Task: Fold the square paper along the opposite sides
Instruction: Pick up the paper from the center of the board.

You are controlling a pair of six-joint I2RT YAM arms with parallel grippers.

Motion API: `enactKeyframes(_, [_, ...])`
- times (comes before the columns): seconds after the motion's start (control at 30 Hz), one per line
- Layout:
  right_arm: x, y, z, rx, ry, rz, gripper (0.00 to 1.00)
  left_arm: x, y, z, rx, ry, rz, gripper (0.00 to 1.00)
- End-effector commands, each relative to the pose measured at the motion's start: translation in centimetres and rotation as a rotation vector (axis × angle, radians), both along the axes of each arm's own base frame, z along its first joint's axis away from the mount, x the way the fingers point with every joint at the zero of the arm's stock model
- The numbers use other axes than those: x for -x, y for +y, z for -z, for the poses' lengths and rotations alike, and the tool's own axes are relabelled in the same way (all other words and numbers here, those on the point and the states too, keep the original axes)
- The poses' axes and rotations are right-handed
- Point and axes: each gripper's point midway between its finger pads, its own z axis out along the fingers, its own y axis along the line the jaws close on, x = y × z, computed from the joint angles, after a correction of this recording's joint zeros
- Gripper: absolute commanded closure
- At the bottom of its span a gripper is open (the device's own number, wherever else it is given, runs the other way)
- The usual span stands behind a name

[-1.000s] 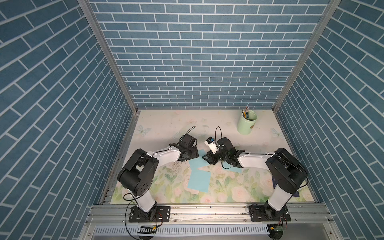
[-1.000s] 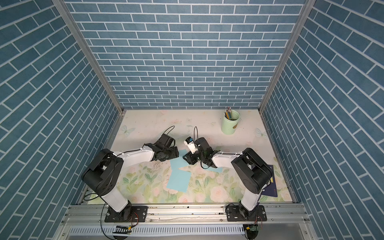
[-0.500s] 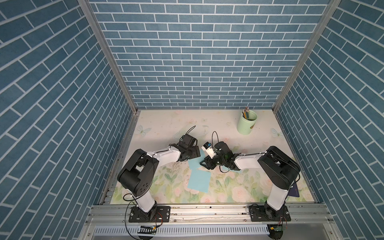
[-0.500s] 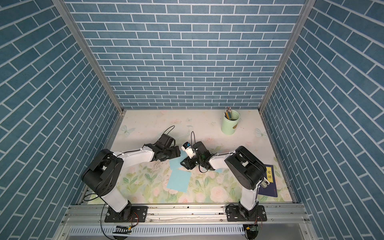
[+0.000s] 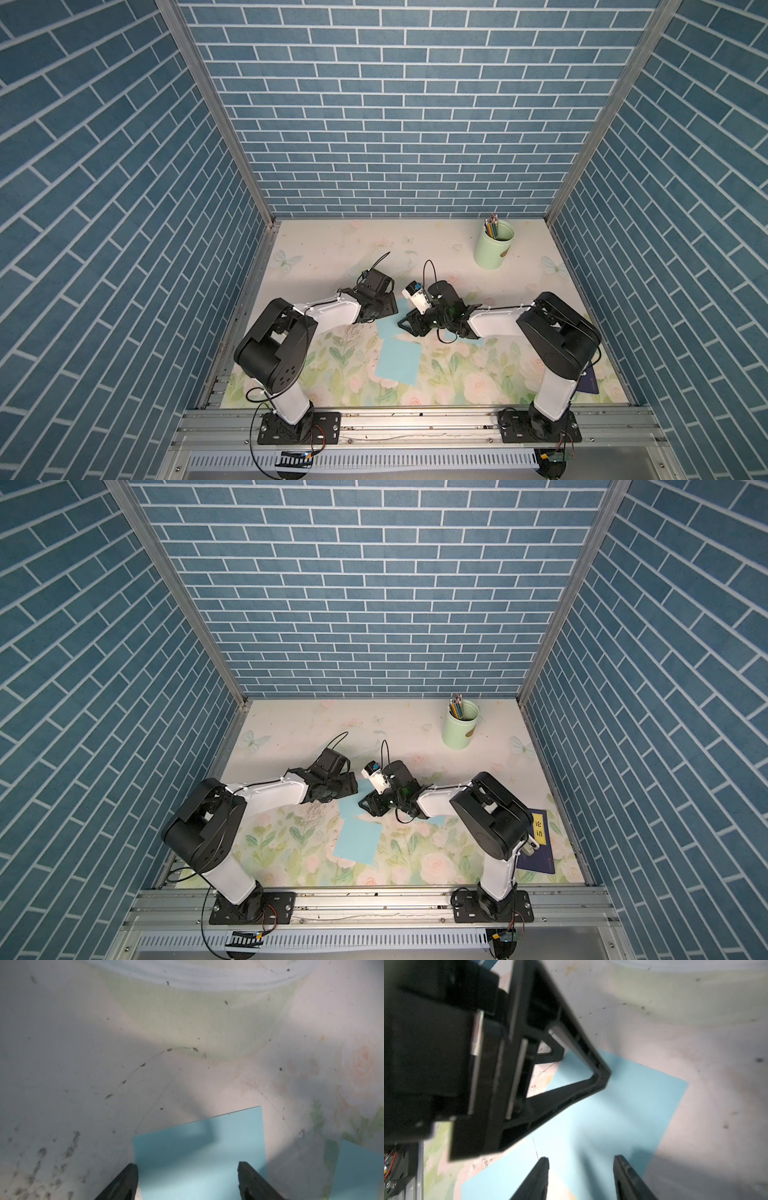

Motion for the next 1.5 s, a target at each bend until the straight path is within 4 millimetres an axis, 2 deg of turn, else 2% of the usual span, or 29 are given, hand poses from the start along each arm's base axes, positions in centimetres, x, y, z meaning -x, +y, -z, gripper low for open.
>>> enactKeyframes(0.0, [-0.6, -2.5, 0.5, 0.093, 0.039, 0.098, 0.46, 1.2, 1.9, 0.4, -0.076, 0.035, -0.025, 0.17])
enactKeyframes(0.1, [0.4, -3.2, 1.8, 0.122, 0.107, 0.119, 0.46, 1.5, 2.1, 0.7, -0.08, 0.048, -0.025, 0.11])
enactKeyframes(0.2, [1.4, -3.0, 2.4, 0.105, 0.154, 0.103, 0.46, 1.9, 1.9, 1.1, -0.065, 0.059, -0.019, 0.0])
enactKeyframes(0.47, [3.2, -0.3, 3.9, 0.043, 0.224, 0.021, 0.46, 2.4, 0.1, 2.6, 0.017, 0.102, 0.025, 0.0])
enactKeyframes(0.7, [3.7, 1.0, 4.6, 0.018, 0.241, -0.014, 0.47, 3.0, 0.1, 4.0, 0.03, 0.13, 0.025, 0.06])
enactKeyframes(0.9, [3.8, 1.5, 4.5, 0.006, 0.231, -0.034, 0.47, 3.5, 0.4, 4.9, 0.022, 0.147, 0.015, 0.16])
enactKeyframes(1.0, [3.7, 1.6, 4.2, 0.0, 0.216, -0.041, 0.47, 3.3, 0.7, 4.7, 0.008, 0.138, 0.01, 0.32])
enactKeyframes(1.1, [3.5, 1.5, 3.7, 0.0, 0.191, -0.038, 0.47, 3.1, 0.9, 4.5, -0.016, 0.132, 0.009, 0.54])
enactKeyframes(1.17, [3.2, 1.3, 3.2, -0.004, 0.174, -0.026, 0.47, 2.7, 1.2, 4.2, -0.032, 0.121, 0.004, 0.63])
enactKeyframes(1.3, [1.7, 0.9, 0.9, -0.034, 0.126, 0.005, 0.46, 1.4, 1.0, 2.4, -0.051, 0.068, 0.017, 0.74])
enactKeyframes(1.47, [-2.0, -0.8, -3.9, -0.105, 0.041, 0.083, 0.45, -1.9, 0.1, -2.8, -0.026, -0.085, 0.048, 0.81])
